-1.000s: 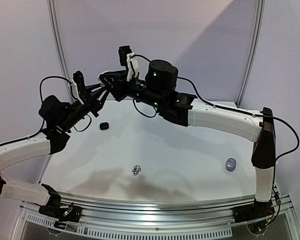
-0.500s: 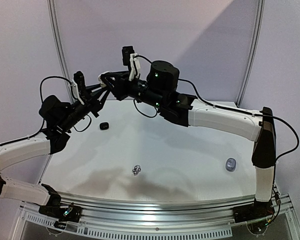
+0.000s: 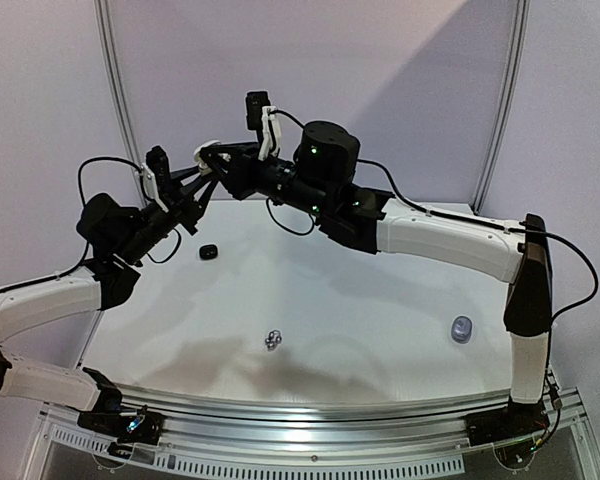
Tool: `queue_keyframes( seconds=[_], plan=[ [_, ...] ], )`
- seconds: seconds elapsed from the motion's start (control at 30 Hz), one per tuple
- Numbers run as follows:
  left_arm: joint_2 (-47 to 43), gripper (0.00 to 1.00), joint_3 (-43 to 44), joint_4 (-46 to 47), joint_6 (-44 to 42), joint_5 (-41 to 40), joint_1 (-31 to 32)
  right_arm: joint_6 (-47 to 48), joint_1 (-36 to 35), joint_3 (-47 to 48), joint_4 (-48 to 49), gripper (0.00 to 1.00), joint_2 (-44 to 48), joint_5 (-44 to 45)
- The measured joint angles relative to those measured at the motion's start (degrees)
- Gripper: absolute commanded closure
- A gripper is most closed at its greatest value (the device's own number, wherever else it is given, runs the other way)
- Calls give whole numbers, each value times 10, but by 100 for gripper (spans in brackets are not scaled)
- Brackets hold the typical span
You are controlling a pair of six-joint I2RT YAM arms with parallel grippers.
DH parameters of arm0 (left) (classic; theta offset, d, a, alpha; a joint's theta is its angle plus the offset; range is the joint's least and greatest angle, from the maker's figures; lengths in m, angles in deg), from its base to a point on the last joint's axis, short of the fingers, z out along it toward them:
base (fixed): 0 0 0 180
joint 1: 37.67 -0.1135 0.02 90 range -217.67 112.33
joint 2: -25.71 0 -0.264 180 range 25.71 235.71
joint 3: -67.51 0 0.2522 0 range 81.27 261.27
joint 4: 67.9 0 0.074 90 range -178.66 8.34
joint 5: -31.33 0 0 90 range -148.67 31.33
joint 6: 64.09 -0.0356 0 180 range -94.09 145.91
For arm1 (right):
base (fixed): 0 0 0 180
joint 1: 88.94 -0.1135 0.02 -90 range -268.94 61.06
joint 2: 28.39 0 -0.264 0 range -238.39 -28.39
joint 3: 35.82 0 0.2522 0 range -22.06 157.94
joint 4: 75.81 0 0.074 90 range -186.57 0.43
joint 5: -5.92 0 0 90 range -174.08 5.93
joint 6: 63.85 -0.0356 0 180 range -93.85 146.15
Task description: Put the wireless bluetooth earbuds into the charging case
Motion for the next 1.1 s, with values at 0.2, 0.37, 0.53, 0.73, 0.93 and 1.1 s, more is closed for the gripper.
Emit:
queue_keyframes(
  seconds=[0.2, 0.37, 0.53, 0.73, 0.93, 1.1],
  plan=[
    [0, 100, -1, 2, -3, -2, 0, 13, -2, 1, -5, 100, 0, 15],
    [0, 100, -4, -1, 0, -4, 0, 49, -9, 3, -22, 100, 0, 49],
    [0, 100, -7, -2, 7, -3, 0, 105, -11, 3, -34, 100, 0, 48],
    [0, 100, -8, -2, 12, -1, 0, 143, -11, 6, -42, 95, 0, 44],
    [0, 100, -8, -3, 16, -1, 0, 157, -11, 10, -52, 89, 0, 48],
    [0, 100, -8, -12, 35, 7, -1, 172, -12, 12, -62, 88, 0, 55]
  ],
)
